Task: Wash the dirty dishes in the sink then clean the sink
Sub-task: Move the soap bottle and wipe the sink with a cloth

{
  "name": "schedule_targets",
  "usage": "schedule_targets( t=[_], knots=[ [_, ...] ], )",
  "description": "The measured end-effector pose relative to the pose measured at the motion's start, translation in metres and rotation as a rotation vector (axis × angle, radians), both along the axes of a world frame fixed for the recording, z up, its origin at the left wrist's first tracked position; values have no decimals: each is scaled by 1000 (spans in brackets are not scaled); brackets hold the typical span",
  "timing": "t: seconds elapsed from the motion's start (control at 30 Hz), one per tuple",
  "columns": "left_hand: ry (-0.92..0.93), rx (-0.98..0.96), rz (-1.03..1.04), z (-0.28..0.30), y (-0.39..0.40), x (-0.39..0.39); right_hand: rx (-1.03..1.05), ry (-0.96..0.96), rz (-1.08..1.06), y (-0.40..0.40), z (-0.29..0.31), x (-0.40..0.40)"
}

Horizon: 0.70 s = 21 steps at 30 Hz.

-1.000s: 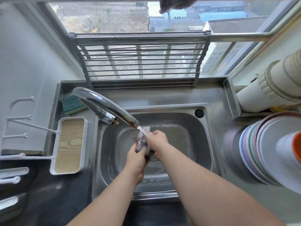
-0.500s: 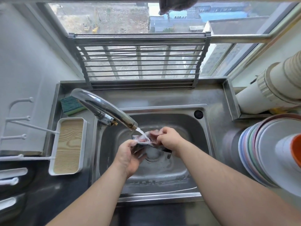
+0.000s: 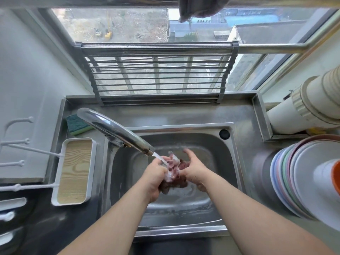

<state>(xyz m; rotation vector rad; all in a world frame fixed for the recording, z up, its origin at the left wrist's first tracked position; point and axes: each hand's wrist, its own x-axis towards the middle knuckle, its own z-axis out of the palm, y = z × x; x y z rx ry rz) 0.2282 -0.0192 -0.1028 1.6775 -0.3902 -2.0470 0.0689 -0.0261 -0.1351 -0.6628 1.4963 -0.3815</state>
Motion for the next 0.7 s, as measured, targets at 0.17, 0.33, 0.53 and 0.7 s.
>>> schedule_targets(
  t=[0.17,0.33,0.53,0.7],
  knots=[
    [90,85,-168,8,-10,4,-70,-128,372,-26,17,11],
    [0,-71,-79,-1,-14,39,-36,-46,309,-31,26,6],
    [-392,-70,104,-23,10,41,-260,129,16,-30,20,44],
    [366,227,321,-10,4,3,-156,181,162,1,24,84]
  ],
)
